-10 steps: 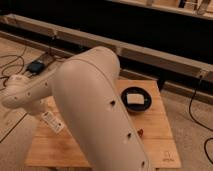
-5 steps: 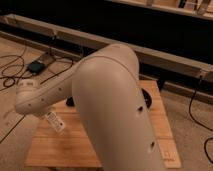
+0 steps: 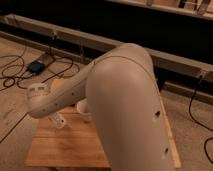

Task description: Stand the bottle upright

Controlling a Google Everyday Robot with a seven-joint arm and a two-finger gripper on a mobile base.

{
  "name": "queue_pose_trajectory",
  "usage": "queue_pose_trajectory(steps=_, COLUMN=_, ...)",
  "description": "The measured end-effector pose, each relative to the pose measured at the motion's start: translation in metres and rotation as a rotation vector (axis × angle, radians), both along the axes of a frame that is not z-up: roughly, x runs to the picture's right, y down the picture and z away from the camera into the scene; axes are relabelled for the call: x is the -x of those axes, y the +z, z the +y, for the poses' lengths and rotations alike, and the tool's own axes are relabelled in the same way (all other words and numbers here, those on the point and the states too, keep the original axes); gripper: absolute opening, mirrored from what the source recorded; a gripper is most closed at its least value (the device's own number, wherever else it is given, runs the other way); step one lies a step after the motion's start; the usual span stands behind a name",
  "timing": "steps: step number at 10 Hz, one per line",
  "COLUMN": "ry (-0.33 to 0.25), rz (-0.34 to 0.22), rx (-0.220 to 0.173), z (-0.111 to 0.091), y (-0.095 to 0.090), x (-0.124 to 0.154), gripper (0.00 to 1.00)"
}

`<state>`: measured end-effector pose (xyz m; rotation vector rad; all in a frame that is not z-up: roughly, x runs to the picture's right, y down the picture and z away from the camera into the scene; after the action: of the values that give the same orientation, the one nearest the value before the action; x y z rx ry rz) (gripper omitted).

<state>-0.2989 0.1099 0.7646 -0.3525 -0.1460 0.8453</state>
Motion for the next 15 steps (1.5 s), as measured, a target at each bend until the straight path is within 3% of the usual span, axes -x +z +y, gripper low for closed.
queue_pose_trajectory(steps=4, ry=0.003, rz=-0.112, rx=-0.032, z=-0.010, y=0.004, x=0.000, gripper=0.00)
queue_pose_trajectory(steps=8, ry=0.019, rz=-0.200, rx=-0.027, z=-0.013, y=0.011, x=-0.003, gripper=0.00)
queue_pose_trajectory(steps=15, ry=0.053, rz=-0.426, rx=-0.051, z=-0.021, y=0.017, x=-0.004, gripper=0.00)
